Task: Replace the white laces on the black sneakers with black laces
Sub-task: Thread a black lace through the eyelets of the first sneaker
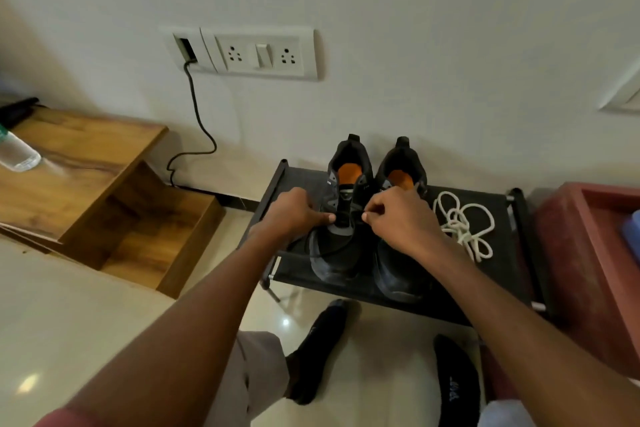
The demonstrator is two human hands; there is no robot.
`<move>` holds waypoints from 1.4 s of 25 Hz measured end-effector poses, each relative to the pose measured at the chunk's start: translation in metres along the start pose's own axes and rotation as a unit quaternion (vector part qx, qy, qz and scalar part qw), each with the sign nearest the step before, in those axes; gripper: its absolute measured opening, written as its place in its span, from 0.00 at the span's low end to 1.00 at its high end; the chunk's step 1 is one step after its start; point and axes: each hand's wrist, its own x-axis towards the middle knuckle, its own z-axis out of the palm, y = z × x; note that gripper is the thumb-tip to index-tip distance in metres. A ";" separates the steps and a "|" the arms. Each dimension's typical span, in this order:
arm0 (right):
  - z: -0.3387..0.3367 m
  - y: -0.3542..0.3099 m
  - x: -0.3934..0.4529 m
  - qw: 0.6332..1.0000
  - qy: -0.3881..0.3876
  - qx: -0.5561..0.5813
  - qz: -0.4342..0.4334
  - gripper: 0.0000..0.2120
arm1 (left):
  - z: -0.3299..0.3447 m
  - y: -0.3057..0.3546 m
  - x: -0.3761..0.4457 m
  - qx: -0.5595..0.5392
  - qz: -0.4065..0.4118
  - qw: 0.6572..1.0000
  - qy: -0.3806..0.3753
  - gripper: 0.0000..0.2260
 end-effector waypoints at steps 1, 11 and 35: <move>0.002 0.000 0.000 1.000 -0.008 -0.001 -0.001 0.06 | 0.000 0.000 0.003 0.001 0.012 1.000 -0.010 0.20; 0.011 -0.005 0.002 1.000 -0.006 0.007 0.026 0.05 | -0.001 -0.001 0.006 -0.031 0.051 0.998 -0.012 0.09; 0.037 -0.024 0.010 0.996 0.086 -0.030 -0.021 0.08 | -0.018 0.004 0.015 0.046 0.105 0.993 0.041 0.10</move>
